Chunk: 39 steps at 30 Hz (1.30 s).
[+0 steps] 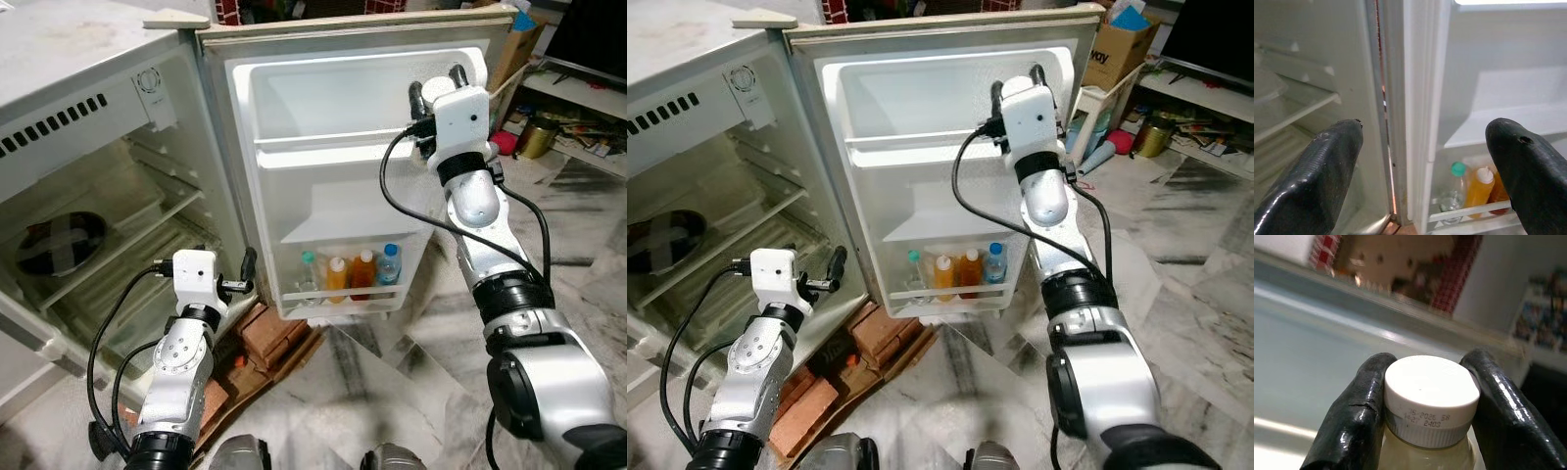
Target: Restocking fridge
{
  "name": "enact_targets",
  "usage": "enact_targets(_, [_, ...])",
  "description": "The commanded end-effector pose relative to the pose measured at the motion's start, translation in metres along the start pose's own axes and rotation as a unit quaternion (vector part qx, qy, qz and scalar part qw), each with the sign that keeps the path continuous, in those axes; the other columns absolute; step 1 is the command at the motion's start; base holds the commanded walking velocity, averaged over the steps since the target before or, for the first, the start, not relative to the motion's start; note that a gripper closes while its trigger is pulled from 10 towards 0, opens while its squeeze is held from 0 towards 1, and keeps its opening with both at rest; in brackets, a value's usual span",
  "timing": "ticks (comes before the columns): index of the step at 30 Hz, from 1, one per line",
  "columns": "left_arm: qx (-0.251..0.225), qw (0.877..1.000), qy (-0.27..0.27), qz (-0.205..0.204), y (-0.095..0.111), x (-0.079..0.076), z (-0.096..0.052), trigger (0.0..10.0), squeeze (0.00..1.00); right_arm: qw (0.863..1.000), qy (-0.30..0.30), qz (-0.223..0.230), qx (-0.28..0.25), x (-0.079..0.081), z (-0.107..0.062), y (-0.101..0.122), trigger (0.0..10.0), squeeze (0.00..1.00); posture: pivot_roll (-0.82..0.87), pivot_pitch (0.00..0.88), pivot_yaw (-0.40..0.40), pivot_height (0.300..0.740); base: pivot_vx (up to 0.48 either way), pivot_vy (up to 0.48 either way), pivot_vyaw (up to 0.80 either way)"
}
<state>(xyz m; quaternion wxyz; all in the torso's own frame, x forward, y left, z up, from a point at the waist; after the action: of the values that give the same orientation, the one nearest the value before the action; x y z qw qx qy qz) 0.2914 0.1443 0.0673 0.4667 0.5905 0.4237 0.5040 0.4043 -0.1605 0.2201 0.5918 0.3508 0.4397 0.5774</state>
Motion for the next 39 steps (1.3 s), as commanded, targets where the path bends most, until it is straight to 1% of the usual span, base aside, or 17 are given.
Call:
enact_targets(1, [-0.004,1.0,0.008,0.003,0.003,0.004,-0.001,10.0,0.0,1.0,-0.021,0.009,-0.018,-0.011,0.009,0.011,10.0,0.0,0.04,0.048,0.024,0.74,0.0,0.0,0.0])
enact_targets(5, [-0.004,1.0,0.011,0.002,0.003,0.004,-0.003,10.0,0.0,0.999,-0.026,0.003,-0.025,-0.016,0.016,0.018,10.0,0.0,0.05,0.055,0.019,0.74,0.0,0.0,0.0])
enact_targets(8, [-0.003,1.0,0.012,0.001,0.003,0.004,-0.004,10.0,0.0,0.999,-0.023,0.003,-0.032,-0.014,0.02,0.023,10.0,0.0,0.05,0.059,0.018,0.74,0.0,0.0,0.0])
enact_targets(10, [-0.004,1.0,0.012,0.001,0.004,0.003,-0.006,10.0,0.0,0.997,-0.015,0.007,-0.07,-0.009,0.025,0.038,10.0,0.0,0.06,0.071,0.018,0.74,0.0,0.0,0.0])
enact_targets(12, [-0.004,1.0,0.012,0.001,0.004,0.003,-0.007,10.0,0.0,0.997,-0.015,0.009,-0.082,-0.008,0.026,0.043,10.0,0.0,0.06,0.074,0.019,0.74,0.0,0.0,0.0])
enact_targets(13, [-0.004,1.0,0.012,0.001,0.004,0.003,-0.008,10.0,0.0,0.994,-0.012,0.015,-0.109,-0.006,0.027,0.054,10.0,0.0,0.06,0.079,0.021,0.74,0.0,0.0,0.0])
enact_targets(14, [-0.003,1.0,0.012,0.001,0.004,0.003,-0.009,10.0,0.0,0.992,-0.011,0.014,-0.121,-0.004,0.027,0.059,10.0,0.0,0.06,0.084,0.023,0.74,0.0,0.0,0.0])
enact_targets(19, [0.004,1.0,0.012,0.004,0.003,0.003,-0.017,10.0,0.0,0.985,-0.01,-0.014,-0.173,0.001,0.026,0.075,10.0,0.0,0.08,0.113,0.031,0.74,0.0,0.0,0.0])
enact_targets(24, [0.008,1.0,0.011,0.008,0.004,0.004,-0.026,10.0,0.0,0.989,-0.018,-0.007,-0.146,0.001,0.027,0.061,10.0,0.0,0.12,0.138,0.031,0.74,0.0,0.0,0.0])
enact_targets(26, [0.01,1.0,0.014,0.009,0.003,0.006,-0.029,10.0,0.0,0.992,-0.024,-0.001,-0.122,0.001,0.026,0.05,10.0,0.0,0.13,0.144,0.031,0.74,0.0,0.0,0.0])
enact_targets(27, [0.013,1.0,0.017,0.011,0.003,0.008,-0.031,10.0,0.0,0.995,-0.03,0.007,-0.09,0.0,0.025,0.037,10.0,0.0,0.14,0.151,0.031,0.74,0.0,0.0,0.0])
enact_targets(29, [0.014,1.0,0.018,0.013,0.003,0.01,-0.034,10.0,0.0,0.997,-0.041,0.029,-0.06,-0.003,0.022,0.024,10.0,0.0,0.15,0.155,0.03,0.74,0.0,0.0,0.0])
enact_targets(30, [0.014,1.0,0.018,0.013,0.003,0.01,-0.034,10.0,0.0,0.997,-0.041,0.029,-0.06,-0.003,0.022,0.024,10.0,0.0,0.15,0.155,0.03,0.74,0.0,0.0,0.0])
enact_targets(32, [0.014,1.0,0.02,0.014,0.004,0.011,-0.035,10.0,0.0,0.998,-0.05,0.036,-0.033,-0.007,0.019,0.013,10.0,0.0,0.16,0.164,0.03,0.74,0.0,0.0,0.0])
enact_targets(34, [0.015,1.0,0.021,0.015,0.006,0.012,-0.036,10.0,0.0,0.998,-0.056,0.038,-0.017,-0.008,0.017,0.006,10.0,0.0,0.17,0.166,0.031,0.74,0.0,0.0,0.0])
enact_targets(36, [0.016,1.0,0.021,0.016,0.006,0.012,-0.038,10.0,0.0,0.997,-0.06,0.044,-0.012,-0.009,0.016,0.004,10.0,0.0,0.17,0.168,0.032,0.74,0.0,0.0,0.0])
enact_targets(39, [0.02,0.999,0.022,0.017,0.007,0.013,-0.04,10.0,0.0,0.997,-0.064,0.04,-0.013,-0.009,0.016,0.004,10.0,0.0,0.18,0.168,0.035,0.74,0.0,0.0,0.0])
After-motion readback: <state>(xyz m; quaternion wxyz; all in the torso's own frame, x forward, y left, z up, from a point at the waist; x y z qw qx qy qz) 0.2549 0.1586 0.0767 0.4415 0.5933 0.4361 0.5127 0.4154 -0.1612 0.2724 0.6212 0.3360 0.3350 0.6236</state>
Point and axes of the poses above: a point about 5 cm out from each wrist's last joint towards the gripper, its own z axis pointing out of the wrist towards the gripper, its own y axis along the axis of the wrist's last joint, x = y × z, the point moved 2 cm from there along z, pointing out of the wrist towards the gripper, and after that the axes turned 14 degrees about z, right-handed, at the moved point
